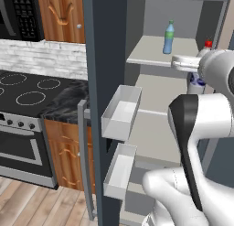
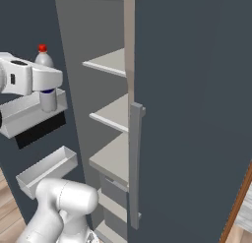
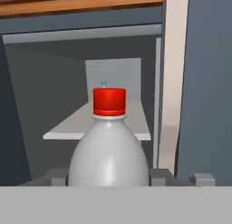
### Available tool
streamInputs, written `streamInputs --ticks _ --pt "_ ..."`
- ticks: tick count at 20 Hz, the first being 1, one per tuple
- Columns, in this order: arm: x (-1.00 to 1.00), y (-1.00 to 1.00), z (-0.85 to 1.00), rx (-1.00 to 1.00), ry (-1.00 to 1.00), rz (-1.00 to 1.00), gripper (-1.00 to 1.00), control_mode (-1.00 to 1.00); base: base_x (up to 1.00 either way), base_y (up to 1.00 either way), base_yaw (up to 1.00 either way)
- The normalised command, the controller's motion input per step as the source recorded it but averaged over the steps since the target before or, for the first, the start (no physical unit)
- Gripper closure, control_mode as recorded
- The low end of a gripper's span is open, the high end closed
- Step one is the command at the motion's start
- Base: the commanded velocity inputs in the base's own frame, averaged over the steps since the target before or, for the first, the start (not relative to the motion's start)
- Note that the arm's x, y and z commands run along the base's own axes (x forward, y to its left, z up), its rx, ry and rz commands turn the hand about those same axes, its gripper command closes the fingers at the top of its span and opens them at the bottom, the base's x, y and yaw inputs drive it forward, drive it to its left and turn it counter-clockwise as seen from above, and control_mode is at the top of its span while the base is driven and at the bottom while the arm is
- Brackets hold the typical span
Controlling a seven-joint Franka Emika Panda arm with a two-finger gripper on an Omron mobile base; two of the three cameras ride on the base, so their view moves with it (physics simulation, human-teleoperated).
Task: Take the bottled waters from the counter and place them in the freezer to freeze. Close the freezer door after placing the bottles.
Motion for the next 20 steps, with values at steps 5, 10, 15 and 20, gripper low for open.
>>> streamInputs --ticks 5,10,15,20 --pt "0.62 0.0 0.0 -0.07 0.0 0.0 1.0 -1.0 0.0 0.0 0.0" --pt "0.51 -0.17 0.0 -0.06 0.0 0.0 1.0 -1.0 0.0 0.0 0.0" --pt "0.46 -0.19 0.02 0.0 -0.01 0.0 1.0 -1.0 0.0 0.0 0.0" --pt "0.52 -0.05 0.02 0.0 -0.04 0.0 1.0 -1.0 0.0 0.0 0.0"
